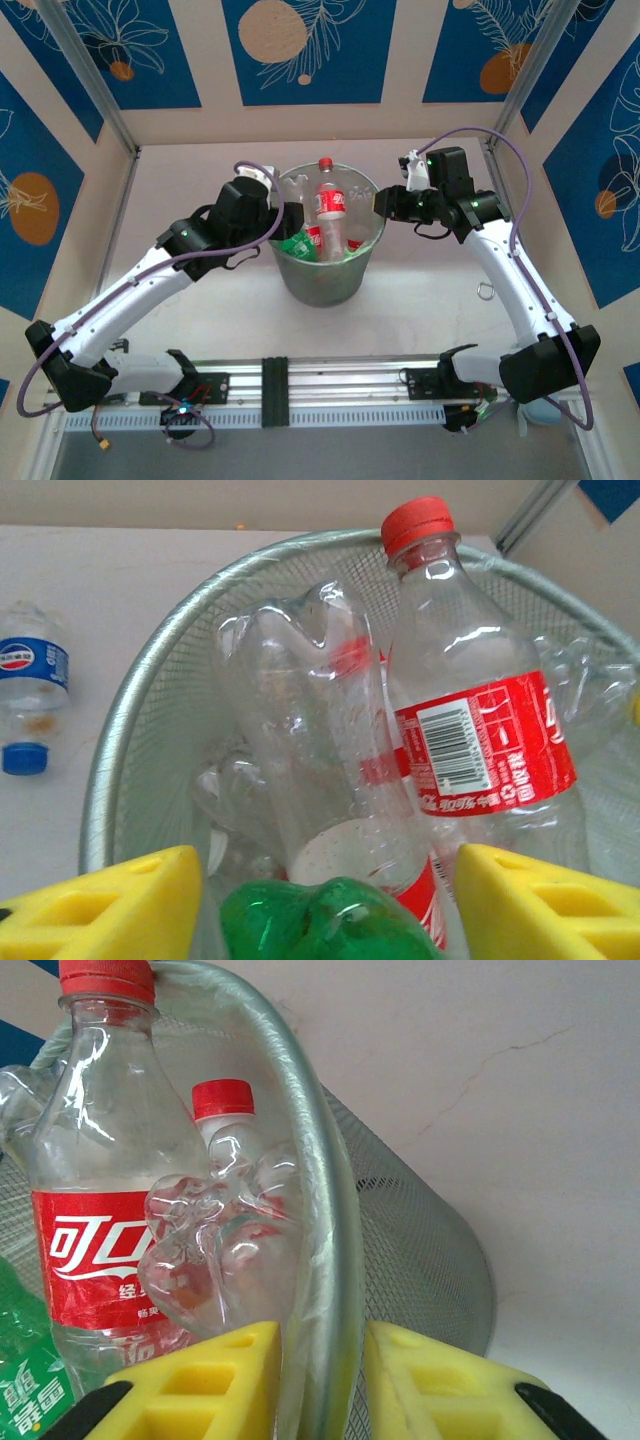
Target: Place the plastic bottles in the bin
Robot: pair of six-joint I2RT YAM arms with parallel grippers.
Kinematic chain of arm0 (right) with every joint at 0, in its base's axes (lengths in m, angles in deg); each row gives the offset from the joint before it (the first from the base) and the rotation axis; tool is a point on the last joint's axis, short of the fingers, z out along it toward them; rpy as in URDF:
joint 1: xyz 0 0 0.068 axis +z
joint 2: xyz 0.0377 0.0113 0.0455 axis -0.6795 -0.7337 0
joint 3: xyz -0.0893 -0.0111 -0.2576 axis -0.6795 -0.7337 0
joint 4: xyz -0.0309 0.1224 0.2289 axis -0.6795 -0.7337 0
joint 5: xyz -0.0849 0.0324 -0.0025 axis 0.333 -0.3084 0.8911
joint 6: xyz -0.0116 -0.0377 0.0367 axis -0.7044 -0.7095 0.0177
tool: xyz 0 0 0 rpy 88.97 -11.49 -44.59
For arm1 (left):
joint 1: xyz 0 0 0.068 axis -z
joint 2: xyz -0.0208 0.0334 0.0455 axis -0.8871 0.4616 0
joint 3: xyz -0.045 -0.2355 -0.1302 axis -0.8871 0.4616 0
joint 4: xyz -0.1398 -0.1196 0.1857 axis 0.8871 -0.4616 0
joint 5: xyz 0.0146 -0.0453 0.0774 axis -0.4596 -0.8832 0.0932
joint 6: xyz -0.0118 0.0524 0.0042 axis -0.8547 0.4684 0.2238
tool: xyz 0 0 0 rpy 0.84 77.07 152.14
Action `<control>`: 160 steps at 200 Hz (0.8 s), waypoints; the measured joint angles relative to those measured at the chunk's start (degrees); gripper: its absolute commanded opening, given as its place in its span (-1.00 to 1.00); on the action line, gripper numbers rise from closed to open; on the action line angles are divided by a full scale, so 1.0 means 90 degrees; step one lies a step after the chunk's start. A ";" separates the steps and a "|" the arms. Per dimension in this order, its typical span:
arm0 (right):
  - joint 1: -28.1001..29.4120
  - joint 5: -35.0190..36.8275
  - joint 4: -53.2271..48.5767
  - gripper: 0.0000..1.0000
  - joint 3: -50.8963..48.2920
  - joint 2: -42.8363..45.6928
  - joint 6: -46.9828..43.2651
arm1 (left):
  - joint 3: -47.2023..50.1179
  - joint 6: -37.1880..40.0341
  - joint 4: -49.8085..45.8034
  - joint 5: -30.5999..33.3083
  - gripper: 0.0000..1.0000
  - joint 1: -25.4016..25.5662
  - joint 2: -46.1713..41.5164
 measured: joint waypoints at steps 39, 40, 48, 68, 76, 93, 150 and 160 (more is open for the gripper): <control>0.0000 0.0068 0.0012 -0.08 0.0000 0.0000 -0.0017 | -0.0333 0.0240 -0.0199 0.0185 0.57 0.0005 0.0007; 0.0000 0.0070 0.0010 -0.08 0.0000 0.0000 -0.0010 | -0.0359 0.0267 -0.0209 0.0187 0.57 0.0005 0.0010; 0.0000 0.0075 0.0022 -0.06 0.0000 0.0002 -0.0005 | -0.0537 0.0355 -0.0236 0.0209 0.58 0.0000 0.0017; 0.0000 0.0085 0.0029 0.01 0.0000 0.0029 0.0005 | -0.1008 0.0588 -0.0236 0.0308 0.64 -0.0012 0.0063; 0.0000 0.0090 0.0034 0.06 0.0000 0.0058 0.0000 | -0.1188 0.0682 -0.0238 0.0347 0.66 -0.0032 0.0087; 0.0000 0.0100 0.0068 0.18 0.0005 0.0170 0.0007 | -0.1460 0.0838 -0.0236 0.0369 0.71 -0.0146 0.0129; -0.0015 0.0151 0.0117 0.47 0.0039 0.0627 -0.0007 | -0.1370 0.0988 -0.0274 -0.0299 0.83 -0.1974 0.0325; -0.0017 0.0172 0.0039 0.54 0.0066 0.0709 -0.0010 | -0.1287 0.0993 -0.0270 -0.0461 0.88 -0.2344 0.0464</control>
